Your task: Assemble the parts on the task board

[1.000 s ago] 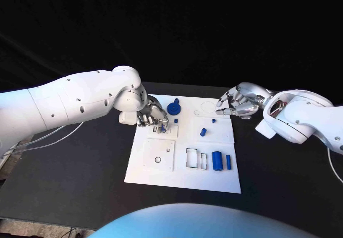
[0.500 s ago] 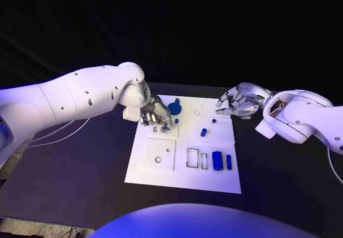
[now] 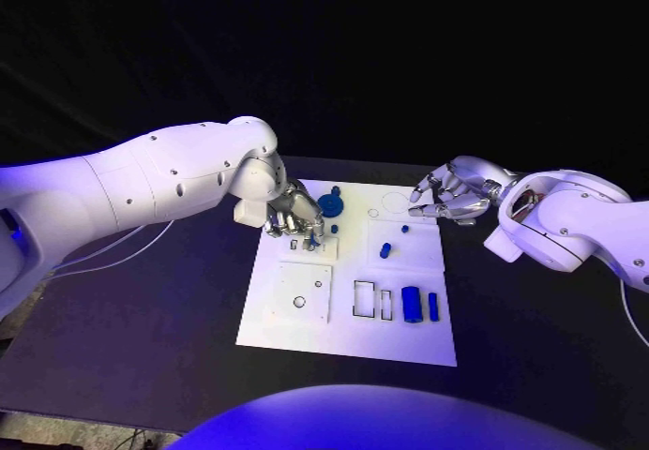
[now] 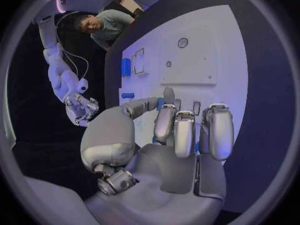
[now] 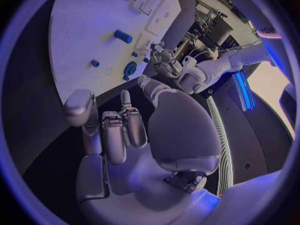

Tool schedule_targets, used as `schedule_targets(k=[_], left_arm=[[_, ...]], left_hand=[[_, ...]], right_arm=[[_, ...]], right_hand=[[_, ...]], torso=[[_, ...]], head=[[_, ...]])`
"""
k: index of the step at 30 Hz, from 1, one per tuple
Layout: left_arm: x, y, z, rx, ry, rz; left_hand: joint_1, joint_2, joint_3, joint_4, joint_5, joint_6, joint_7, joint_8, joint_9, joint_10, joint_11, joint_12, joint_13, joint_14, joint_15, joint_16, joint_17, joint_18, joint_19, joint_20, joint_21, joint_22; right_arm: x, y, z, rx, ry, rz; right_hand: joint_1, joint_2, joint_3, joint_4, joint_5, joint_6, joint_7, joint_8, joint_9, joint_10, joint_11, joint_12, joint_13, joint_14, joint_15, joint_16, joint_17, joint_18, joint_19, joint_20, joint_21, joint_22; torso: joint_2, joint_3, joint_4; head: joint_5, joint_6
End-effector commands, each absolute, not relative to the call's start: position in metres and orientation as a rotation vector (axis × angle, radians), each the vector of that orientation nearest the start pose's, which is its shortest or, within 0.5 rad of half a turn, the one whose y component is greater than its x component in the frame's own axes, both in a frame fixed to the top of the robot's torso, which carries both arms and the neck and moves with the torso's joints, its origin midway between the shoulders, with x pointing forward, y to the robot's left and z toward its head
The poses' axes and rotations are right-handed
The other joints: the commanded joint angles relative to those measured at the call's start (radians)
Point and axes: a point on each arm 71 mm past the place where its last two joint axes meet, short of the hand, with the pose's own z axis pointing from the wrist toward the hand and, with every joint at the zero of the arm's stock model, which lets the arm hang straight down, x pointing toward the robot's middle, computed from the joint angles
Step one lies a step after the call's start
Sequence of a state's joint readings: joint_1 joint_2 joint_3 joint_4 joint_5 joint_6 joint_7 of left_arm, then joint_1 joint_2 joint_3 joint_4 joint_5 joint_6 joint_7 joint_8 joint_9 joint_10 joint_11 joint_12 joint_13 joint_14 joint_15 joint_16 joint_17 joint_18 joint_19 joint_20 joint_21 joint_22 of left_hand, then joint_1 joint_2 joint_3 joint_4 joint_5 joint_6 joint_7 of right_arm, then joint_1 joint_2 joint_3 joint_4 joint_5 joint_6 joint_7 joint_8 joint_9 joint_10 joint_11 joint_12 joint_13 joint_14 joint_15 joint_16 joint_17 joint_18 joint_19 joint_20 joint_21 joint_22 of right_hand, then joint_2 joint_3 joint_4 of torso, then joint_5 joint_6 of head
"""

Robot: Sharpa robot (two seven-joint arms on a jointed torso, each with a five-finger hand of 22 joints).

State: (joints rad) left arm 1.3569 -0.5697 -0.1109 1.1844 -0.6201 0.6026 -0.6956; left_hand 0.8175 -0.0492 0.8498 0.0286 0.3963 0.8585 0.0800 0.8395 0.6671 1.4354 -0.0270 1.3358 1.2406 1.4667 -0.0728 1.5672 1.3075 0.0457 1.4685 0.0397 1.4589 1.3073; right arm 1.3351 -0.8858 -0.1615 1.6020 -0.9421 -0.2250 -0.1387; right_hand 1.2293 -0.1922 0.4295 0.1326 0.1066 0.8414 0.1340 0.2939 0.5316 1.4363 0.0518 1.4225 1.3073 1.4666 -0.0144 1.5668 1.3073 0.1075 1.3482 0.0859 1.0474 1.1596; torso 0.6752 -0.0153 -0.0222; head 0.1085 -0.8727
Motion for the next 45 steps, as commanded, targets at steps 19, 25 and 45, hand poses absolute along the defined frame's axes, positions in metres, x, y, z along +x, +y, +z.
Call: schedule_targets(k=[19, 25, 45], left_arm=[[0.516, 0.173, -0.219, -0.125, 2.810, -0.313], [0.516, 0.173, -0.220, -0.127, 2.811, -0.308], [0.517, 0.172, -0.220, -0.153, 2.797, -0.323]], left_hand=[[0.030, 0.033, 0.114, -0.130, 0.024, 0.062, -0.053, 0.004, 0.010, 0.016, -0.009, 0.011, 0.009, 0.104, -0.005, 0.004, 0.263, -0.013, 0.023, -0.005, 0.008, 0.171], [0.029, 0.033, 0.114, -0.131, 0.025, 0.062, -0.053, 0.003, 0.011, 0.016, -0.009, 0.011, 0.009, 0.104, -0.005, 0.004, 0.263, -0.013, 0.023, -0.006, 0.008, 0.171], [0.029, 0.035, 0.114, -0.131, 0.028, 0.063, -0.053, 0.002, 0.013, 0.018, -0.009, 0.013, 0.011, 0.104, -0.005, 0.004, 0.263, -0.014, 0.023, -0.006, 0.009, 0.172]], right_arm=[[0.476, -0.202, -0.174, 0.214, 1.915, 0.848], [0.476, -0.202, -0.174, 0.214, 1.915, 0.849], [0.476, -0.201, -0.174, 0.211, 1.915, 0.852]], right_hand=[[0.002, -0.008, 0.000, 0.008, 0.003, -0.012, 0.000, 0.007, 0.003, -0.007, 0.001, -0.006, 0.073, 0.104, -0.003, 0.003, 0.262, 0.011, -0.005, 0.001, -0.006, -0.001], [0.002, -0.008, 0.000, 0.008, 0.003, -0.012, 0.000, 0.007, 0.003, -0.007, 0.001, -0.006, 0.073, 0.104, -0.003, 0.003, 0.262, 0.011, -0.005, 0.001, -0.006, -0.001], [0.003, -0.008, 0.001, 0.009, 0.005, -0.012, 0.000, 0.009, 0.004, -0.007, 0.000, -0.006, 0.073, 0.104, -0.003, 0.003, 0.261, 0.011, -0.005, 0.001, -0.007, -0.002]], torso=[[0.000, -0.0002, -0.0005], [0.000, 0.0007, 0.0000], [0.000, -0.0001, 0.0010]], head=[[0.001, 0.000], [0.001, 0.000], [0.001, 0.000]])
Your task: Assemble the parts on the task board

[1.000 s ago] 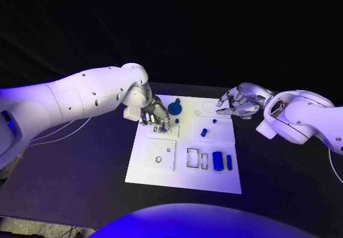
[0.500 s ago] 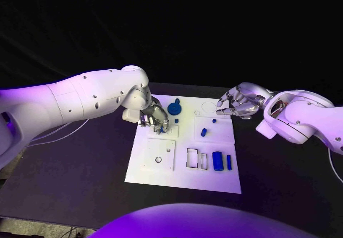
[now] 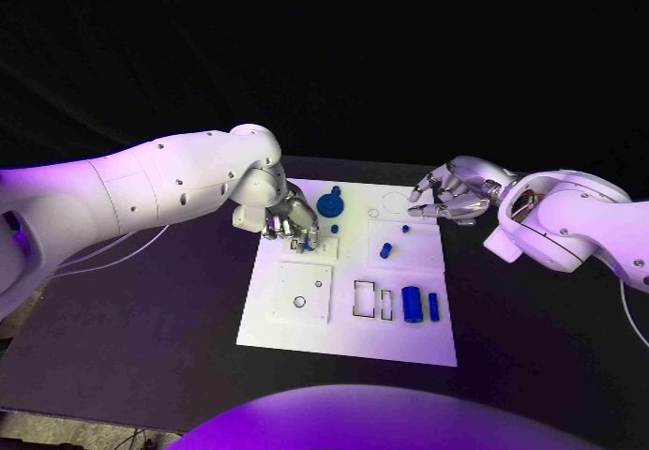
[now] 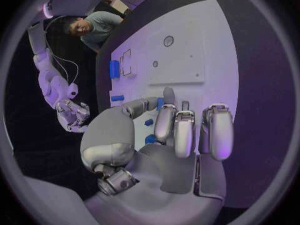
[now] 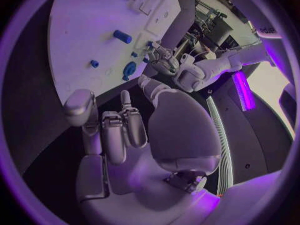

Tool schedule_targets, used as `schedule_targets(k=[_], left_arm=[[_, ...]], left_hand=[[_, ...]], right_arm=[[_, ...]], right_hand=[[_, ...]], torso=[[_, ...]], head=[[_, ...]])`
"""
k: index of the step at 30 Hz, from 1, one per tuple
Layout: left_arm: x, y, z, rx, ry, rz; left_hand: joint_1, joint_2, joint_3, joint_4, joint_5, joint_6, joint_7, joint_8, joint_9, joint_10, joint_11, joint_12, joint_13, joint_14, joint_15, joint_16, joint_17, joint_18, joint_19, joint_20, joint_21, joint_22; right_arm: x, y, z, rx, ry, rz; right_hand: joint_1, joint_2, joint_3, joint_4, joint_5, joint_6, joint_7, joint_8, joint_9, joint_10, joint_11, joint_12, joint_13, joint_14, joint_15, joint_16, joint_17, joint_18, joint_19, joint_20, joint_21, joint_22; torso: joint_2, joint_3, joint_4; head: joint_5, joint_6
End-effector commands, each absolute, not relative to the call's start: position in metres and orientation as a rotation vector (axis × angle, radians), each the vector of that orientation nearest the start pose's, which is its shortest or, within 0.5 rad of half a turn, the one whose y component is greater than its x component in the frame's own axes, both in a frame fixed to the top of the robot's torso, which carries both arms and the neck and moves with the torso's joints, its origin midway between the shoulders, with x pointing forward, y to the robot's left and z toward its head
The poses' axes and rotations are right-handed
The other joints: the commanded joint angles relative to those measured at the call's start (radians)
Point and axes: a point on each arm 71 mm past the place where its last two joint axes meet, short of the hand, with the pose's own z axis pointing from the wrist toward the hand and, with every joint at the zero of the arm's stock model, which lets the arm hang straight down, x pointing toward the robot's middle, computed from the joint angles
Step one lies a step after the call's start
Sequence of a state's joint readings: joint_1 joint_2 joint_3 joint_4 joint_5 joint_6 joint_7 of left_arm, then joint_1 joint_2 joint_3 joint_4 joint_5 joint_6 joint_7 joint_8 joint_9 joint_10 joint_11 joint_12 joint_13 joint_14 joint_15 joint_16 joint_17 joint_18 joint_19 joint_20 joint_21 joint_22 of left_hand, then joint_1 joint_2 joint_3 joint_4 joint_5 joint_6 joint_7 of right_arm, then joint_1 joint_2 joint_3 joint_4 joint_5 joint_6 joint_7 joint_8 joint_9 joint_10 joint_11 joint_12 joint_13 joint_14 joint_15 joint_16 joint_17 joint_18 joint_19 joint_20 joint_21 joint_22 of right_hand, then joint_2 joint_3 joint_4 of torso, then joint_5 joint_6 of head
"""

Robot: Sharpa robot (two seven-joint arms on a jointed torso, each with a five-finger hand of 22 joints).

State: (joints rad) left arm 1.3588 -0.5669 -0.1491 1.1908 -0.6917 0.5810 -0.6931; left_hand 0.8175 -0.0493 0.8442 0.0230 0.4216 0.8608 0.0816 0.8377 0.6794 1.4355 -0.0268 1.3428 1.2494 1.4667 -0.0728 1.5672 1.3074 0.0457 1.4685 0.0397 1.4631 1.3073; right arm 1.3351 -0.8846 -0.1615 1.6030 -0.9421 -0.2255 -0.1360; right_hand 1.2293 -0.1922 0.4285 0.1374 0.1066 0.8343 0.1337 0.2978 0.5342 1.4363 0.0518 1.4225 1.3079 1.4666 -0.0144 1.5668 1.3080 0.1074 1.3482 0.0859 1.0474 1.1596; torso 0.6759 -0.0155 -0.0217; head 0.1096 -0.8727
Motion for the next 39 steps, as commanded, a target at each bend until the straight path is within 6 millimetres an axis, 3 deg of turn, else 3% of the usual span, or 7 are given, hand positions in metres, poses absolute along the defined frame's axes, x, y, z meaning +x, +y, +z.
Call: schedule_targets(k=[1, 12, 23, 39], left_arm=[[0.5167, 0.1725, -0.2196, -0.153, 2.797, -0.324], [0.5156, 0.1707, -0.2189, -0.155, 2.803, -0.341], [0.5170, 0.1713, -0.2191, -0.153, 2.798, -0.329], [0.5187, 0.1712, -0.2196, -0.142, 2.798, -0.308]], left_hand=[[0.028, 0.035, 0.120, -0.126, 0.003, 0.061, -0.055, 0.004, 0.000, 0.017, -0.009, 0.006, 0.002, 0.104, -0.005, 0.004, 0.263, -0.014, 0.023, -0.006, 0.005, 0.172], [0.026, 0.036, 0.121, -0.129, 0.010, 0.063, -0.056, 0.002, 0.004, 0.018, -0.010, 0.006, 0.003, 0.104, -0.005, 0.004, 0.263, -0.014, 0.023, -0.006, 0.005, 0.173], [0.024, 0.036, 0.121, -0.131, 0.016, 0.065, -0.056, 0.000, 0.006, 0.019, -0.010, 0.008, 0.005, 0.104, -0.006, 0.004, 0.263, -0.014, 0.024, -0.006, 0.006, 0.174], [0.021, 0.037, 0.119, -0.131, 0.019, 0.068, -0.056, -0.001, 0.008, 0.021, -0.010, 0.010, 0.009, 0.104, -0.006, 0.004, 0.263, -0.014, 0.024, -0.006, 0.006, 0.174]], right_arm=[[0.4757, -0.2014, -0.1739, 0.211, 1.915, 0.851], [0.4757, -0.2013, -0.1739, 0.211, 1.916, 0.851], [0.4754, -0.2016, -0.1739, 0.211, 1.917, 0.851], [0.4752, -0.2019, -0.1738, 0.211, 1.917, 0.851]], right_hand=[[0.003, -0.008, 0.002, 0.005, 0.005, -0.005, 0.000, 0.005, 0.001, -0.007, 0.000, -0.006, 0.073, 0.104, -0.003, 0.003, 0.260, 0.011, -0.005, 0.001, -0.007, -0.002], [0.003, -0.008, 0.002, 0.005, 0.005, -0.005, 0.000, 0.005, 0.001, -0.007, 0.000, -0.006, 0.073, 0.104, -0.003, 0.003, 0.260, 0.011, -0.005, 0.001, -0.007, -0.002], [0.003, -0.008, 0.002, 0.005, 0.005, -0.005, 0.000, 0.005, 0.001, -0.007, 0.000, -0.006, 0.073, 0.104, -0.003, 0.003, 0.260, 0.011, -0.005, 0.001, -0.007, -0.002], [0.003, -0.008, 0.002, 0.005, 0.005, -0.005, 0.000, 0.005, 0.001, -0.007, 0.000, -0.006, 0.073, 0.104, -0.003, 0.003, 0.260, 0.011, -0.005, 0.001, -0.007, -0.002]], torso=[[-0.001, 0.0001, 0.0003], [0.000, -0.0002, -0.0018], [0.000, -0.0005, 0.0011], [-0.001, 0.0001, 0.0005]], head=[[0.000, 0.000], [0.001, 0.000], [-0.002, 0.000], [0.001, 0.000]])
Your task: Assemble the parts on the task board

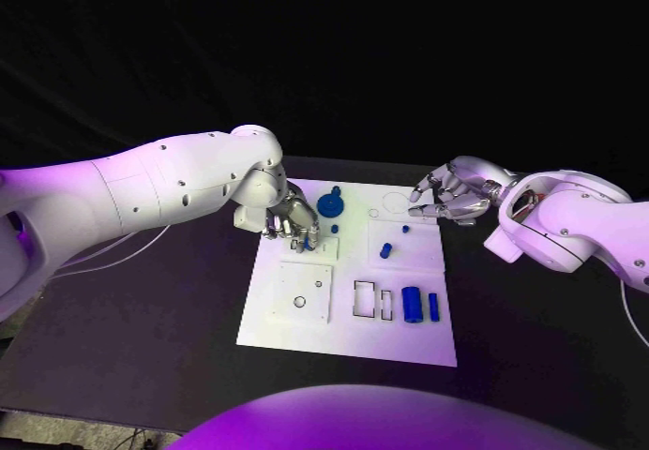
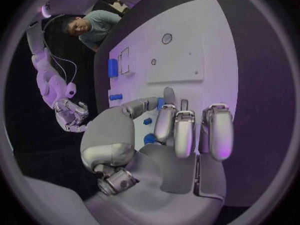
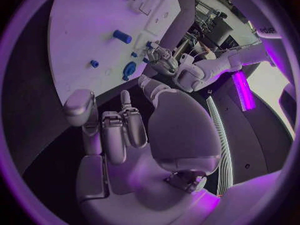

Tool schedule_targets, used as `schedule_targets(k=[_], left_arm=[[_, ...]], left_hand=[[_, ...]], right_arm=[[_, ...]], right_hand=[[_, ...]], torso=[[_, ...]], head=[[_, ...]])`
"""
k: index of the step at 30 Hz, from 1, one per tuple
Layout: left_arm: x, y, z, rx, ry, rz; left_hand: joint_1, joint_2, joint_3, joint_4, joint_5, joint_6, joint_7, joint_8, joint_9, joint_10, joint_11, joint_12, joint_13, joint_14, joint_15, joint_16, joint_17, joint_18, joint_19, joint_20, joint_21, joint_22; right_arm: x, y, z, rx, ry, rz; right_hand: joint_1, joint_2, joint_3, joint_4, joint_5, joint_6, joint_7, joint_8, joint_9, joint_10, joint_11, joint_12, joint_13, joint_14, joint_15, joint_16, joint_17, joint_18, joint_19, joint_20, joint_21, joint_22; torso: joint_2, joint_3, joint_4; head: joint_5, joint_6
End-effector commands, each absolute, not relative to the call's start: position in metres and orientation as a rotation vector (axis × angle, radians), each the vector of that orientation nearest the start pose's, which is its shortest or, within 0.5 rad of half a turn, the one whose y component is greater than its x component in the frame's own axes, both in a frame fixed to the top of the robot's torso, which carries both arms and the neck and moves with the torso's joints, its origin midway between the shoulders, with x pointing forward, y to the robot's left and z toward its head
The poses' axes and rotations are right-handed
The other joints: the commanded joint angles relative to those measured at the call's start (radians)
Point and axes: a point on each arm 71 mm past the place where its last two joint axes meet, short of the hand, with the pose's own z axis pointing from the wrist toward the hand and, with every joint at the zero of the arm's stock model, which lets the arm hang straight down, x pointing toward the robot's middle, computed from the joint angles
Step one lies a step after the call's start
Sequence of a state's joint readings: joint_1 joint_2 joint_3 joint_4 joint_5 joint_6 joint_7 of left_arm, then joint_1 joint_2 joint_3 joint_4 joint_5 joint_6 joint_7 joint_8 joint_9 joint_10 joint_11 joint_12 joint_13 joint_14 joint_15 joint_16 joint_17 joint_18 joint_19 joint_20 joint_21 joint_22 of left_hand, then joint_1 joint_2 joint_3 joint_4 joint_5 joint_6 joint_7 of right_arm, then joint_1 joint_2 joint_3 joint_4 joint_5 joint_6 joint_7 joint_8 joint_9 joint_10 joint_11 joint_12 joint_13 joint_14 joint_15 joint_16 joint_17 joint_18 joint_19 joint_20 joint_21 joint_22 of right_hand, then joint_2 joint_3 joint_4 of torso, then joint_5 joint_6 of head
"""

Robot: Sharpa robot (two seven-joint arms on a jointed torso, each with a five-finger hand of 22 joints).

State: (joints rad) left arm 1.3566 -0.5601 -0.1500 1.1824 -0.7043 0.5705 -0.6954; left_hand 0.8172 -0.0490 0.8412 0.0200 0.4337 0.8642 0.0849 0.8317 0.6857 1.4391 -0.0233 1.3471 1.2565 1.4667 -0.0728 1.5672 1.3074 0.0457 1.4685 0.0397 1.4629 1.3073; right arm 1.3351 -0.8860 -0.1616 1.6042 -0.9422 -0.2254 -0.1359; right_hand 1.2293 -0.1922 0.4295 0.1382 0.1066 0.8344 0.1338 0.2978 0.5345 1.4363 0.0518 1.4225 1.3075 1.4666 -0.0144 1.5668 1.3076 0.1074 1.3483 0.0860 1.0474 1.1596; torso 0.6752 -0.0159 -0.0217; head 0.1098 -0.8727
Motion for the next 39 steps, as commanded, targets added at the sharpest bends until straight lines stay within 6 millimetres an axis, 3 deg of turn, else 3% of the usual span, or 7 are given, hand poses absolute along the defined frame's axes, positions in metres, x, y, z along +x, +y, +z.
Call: schedule_targets(k=[1, 22, 30, 39], left_arm=[[0.5188, 0.1712, -0.2197, -0.143, 2.799, -0.308], [0.5158, 0.1636, -0.2217, -0.121, 2.827, -0.326], [0.5153, 0.1654, -0.2224, -0.127, 2.846, -0.340], [0.5161, 0.1652, -0.2223, -0.137, 2.835, -0.338]], left_hand=[[0.021, 0.036, 0.122, -0.128, 0.007, 0.064, -0.059, 0.005, 0.001, 0.018, -0.014, 0.006, 0.002, 0.104, -0.006, 0.004, 0.263, -0.014, 0.024, -0.006, 0.006, 0.174], [0.016, 0.039, 0.117, -0.126, 0.003, 0.067, -0.059, 0.002, 0.004, 0.019, -0.014, 0.006, 0.002, 0.104, -0.006, 0.004, 0.263, -0.014, 0.025, -0.006, 0.007, 0.176], [0.010, 0.041, 0.114, -0.141, 0.034, 0.082, -0.063, -0.004, 0.020, 0.025, -0.016, 0.011, 0.011, 0.104, -0.006, 0.004, 0.263, -0.015, 0.027, -0.007, 0.010, 0.179], [0.008, 0.042, 0.114, -0.144, 0.039, 0.085, -0.064, -0.004, 0.026, 0.026, -0.017, 0.012, 0.013, 0.104, -0.007, 0.004, 0.263, -0.015, 0.027, -0.007, 0.009, 0.179]], right_arm=[[0.4752, -0.2019, -0.1738, 0.211, 1.917, 0.851], [0.4748, -0.2020, -0.1737, 0.211, 1.916, 0.852], [0.4751, -0.2019, -0.1738, 0.211, 1.916, 0.852], [0.4752, -0.2017, -0.1739, 0.211, 1.916, 0.853]], right_hand=[[0.003, -0.008, 0.001, 0.004, 0.005, -0.005, 0.000, 0.005, 0.001, -0.007, 0.000, -0.006, 0.073, 0.104, -0.003, 0.003, 0.261, 0.011, -0.005, 0.001, -0.007, -0.002], [0.003, -0.008, 0.001, 0.004, 0.005, -0.005, 0.000, 0.005, 0.001, -0.007, 0.000, -0.006, 0.073, 0.104, -0.003, 0.003, 0.261, 0.011, -0.005, 0.001, -0.007, -0.002], [0.004, -0.009, 0.003, 0.005, 0.006, -0.007, 0.000, 0.007, 0.003, -0.008, 0.000, -0.008, 0.071, 0.103, -0.004, 0.002, 0.259, 0.012, -0.006, 0.000, -0.012, -0.004], [0.004, -0.009, 0.003, 0.005, 0.006, -0.007, 0.000, 0.007, 0.003, -0.008, 0.000, -0.008, 0.071, 0.103, -0.004, 0.002, 0.259, 0.012, -0.006, 0.000, -0.012, -0.004]], torso=[[0.000, 0.0004, 0.0003], [0.000, 0.0003, -0.0007], [0.000, 0.0001, -0.0001], [0.001, 0.0002, -0.0012]], head=[[0.001, 0.000], [-0.001, 0.000], [-0.001, 0.000], [-0.002, 0.000]])
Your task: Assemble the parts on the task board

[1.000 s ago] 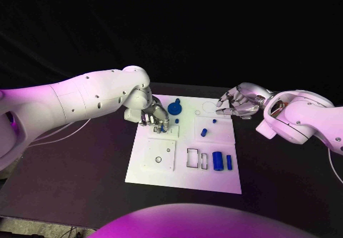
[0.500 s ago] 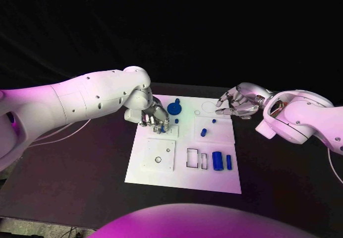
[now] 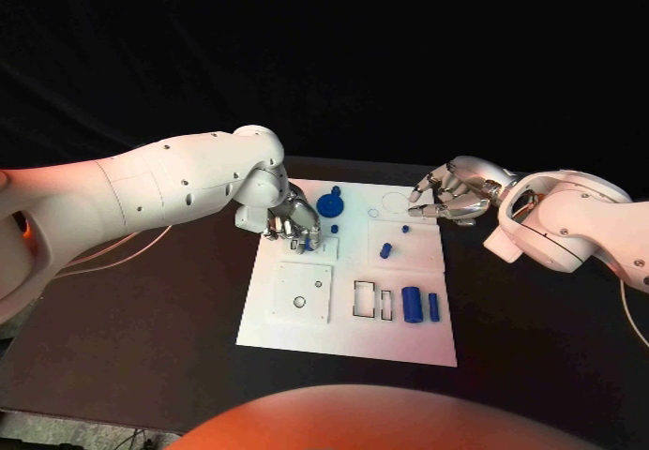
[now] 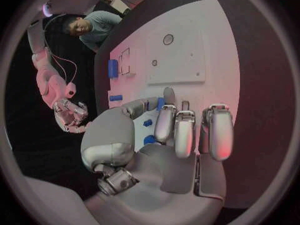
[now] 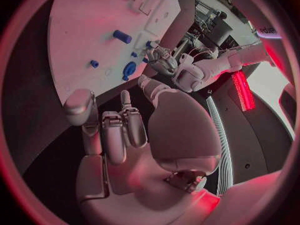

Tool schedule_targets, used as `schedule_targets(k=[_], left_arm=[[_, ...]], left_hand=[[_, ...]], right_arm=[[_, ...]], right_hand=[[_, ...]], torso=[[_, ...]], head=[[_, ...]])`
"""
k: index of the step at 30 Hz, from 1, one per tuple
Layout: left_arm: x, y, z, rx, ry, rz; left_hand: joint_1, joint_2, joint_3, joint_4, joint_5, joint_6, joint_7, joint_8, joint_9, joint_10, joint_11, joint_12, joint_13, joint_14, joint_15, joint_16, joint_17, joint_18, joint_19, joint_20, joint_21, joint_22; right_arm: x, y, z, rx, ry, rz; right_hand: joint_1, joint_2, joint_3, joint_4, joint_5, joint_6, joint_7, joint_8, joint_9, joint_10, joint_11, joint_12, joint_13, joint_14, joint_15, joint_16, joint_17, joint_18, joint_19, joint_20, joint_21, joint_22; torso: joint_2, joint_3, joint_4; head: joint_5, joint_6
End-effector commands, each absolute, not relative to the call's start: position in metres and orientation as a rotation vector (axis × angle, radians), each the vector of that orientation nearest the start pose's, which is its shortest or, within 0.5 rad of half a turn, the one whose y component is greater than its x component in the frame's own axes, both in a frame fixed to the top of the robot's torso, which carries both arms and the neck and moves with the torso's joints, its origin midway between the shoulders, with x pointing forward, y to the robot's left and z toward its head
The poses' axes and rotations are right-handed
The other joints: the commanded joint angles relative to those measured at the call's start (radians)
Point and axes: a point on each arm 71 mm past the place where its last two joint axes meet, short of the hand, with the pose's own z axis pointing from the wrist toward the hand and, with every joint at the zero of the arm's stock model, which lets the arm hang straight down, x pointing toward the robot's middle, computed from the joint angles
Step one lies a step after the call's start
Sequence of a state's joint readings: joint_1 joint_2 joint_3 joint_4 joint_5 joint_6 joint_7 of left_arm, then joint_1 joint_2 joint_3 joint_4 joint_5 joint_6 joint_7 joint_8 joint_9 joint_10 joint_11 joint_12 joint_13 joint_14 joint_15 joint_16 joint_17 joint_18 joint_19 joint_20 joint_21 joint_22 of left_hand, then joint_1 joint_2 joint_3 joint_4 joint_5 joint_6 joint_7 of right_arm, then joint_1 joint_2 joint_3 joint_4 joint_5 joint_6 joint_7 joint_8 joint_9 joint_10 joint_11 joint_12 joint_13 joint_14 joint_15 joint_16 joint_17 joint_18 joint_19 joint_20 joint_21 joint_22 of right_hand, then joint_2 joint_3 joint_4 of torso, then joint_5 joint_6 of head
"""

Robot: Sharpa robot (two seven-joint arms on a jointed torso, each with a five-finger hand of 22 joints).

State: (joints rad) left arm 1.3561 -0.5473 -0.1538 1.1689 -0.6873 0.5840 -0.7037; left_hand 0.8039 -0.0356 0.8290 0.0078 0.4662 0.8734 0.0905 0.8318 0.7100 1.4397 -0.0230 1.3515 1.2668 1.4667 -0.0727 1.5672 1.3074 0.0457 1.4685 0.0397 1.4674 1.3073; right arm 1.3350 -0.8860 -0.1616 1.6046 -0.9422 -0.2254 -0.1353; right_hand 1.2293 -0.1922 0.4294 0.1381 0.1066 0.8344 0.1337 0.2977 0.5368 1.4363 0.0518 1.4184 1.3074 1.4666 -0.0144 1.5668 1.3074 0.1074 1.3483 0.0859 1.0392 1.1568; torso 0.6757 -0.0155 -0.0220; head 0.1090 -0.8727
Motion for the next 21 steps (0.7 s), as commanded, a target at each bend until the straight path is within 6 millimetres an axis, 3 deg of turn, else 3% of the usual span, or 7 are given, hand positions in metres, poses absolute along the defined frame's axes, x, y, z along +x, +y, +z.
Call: schedule_targets(k=[1, 13, 16, 21], left_arm=[[0.5162, 0.1652, -0.2222, -0.137, 2.832, -0.336], [0.5189, 0.1652, -0.2227, -0.135, 2.833, -0.322], [0.5192, 0.1646, -0.2232, -0.125, 2.845, -0.319], [0.5206, 0.1640, -0.2240, -0.125, 2.849, -0.314]], left_hand=[[0.021, 0.028, 0.126, -0.131, 0.007, 0.076, -0.069, -0.004, 0.001, 0.026, -0.017, 0.008, 0.003, 0.104, -0.007, 0.004, 0.263, -0.015, 0.027, -0.007, 0.005, 0.179], [0.016, 0.034, 0.123, -0.130, -0.007, 0.077, -0.069, -0.010, 0.011, 0.025, -0.017, 0.004, -0.001, 0.104, -0.007, 0.004, 0.263, -0.015, 0.026, -0.008, 0.004, 0.179], [0.012, 0.041, 0.121, -0.129, -0.030, 0.073, -0.069, -0.018, 0.024, 0.023, -0.017, 0.000, -0.005, 0.104, -0.008, 0.004, 0.263, -0.014, 0.024, -0.008, 0.001, 0.177], [0.010, 0.044, 0.120, -0.129, -0.041, 0.071, -0.068, -0.022, 0.031, 0.022, -0.016, -0.003, -0.008, 0.104, -0.008, 0.004, 0.263, -0.014, 0.023, -0.008, 0.000, 0.177]], right_arm=[[0.4752, -0.2018, -0.1739, 0.211, 1.916, 0.853], [0.4750, -0.2020, -0.1739, 0.211, 1.916, 0.852], [0.4750, -0.2019, -0.1740, 0.211, 1.916, 0.853], [0.4750, -0.2015, -0.1742, 0.210, 1.916, 0.854]], right_hand=[[0.004, -0.009, 0.003, 0.005, 0.006, -0.007, 0.000, 0.007, 0.001, -0.008, 0.000, -0.004, 0.071, 0.103, -0.004, 0.002, 0.259, 0.012, -0.006, 0.000, -0.003, -0.001], [0.004, -0.009, 0.003, 0.005, 0.006, -0.007, 0.000, 0.007, 0.001, -0.008, 0.000, -0.004, 0.071, 0.103, -0.004, 0.002, 0.259, 0.012, -0.006, 0.000, -0.003, -0.001], [0.004, -0.009, 0.003, 0.005, 0.006, -0.007, 0.000, 0.007, 0.001, -0.008, 0.000, -0.004, 0.071, 0.103, -0.004, 0.002, 0.259, 0.012, -0.006, 0.000, -0.003, -0.001], [0.004, -0.009, 0.003, 0.005, 0.006, -0.007, 0.000, 0.007, 0.001, -0.008, 0.000, -0.004, 0.071, 0.103, -0.004, 0.002, 0.259, 0.012, -0.006, 0.000, -0.003, -0.001]], torso=[[0.001, -0.0006, -0.0010], [0.000, 0.0000, -0.0001], [0.000, -0.0005, -0.0004], [-0.001, 0.0004, -0.0006]], head=[[-0.001, 0.000], [-0.003, 0.000], [-0.002, 0.000], [-0.003, 0.000]])
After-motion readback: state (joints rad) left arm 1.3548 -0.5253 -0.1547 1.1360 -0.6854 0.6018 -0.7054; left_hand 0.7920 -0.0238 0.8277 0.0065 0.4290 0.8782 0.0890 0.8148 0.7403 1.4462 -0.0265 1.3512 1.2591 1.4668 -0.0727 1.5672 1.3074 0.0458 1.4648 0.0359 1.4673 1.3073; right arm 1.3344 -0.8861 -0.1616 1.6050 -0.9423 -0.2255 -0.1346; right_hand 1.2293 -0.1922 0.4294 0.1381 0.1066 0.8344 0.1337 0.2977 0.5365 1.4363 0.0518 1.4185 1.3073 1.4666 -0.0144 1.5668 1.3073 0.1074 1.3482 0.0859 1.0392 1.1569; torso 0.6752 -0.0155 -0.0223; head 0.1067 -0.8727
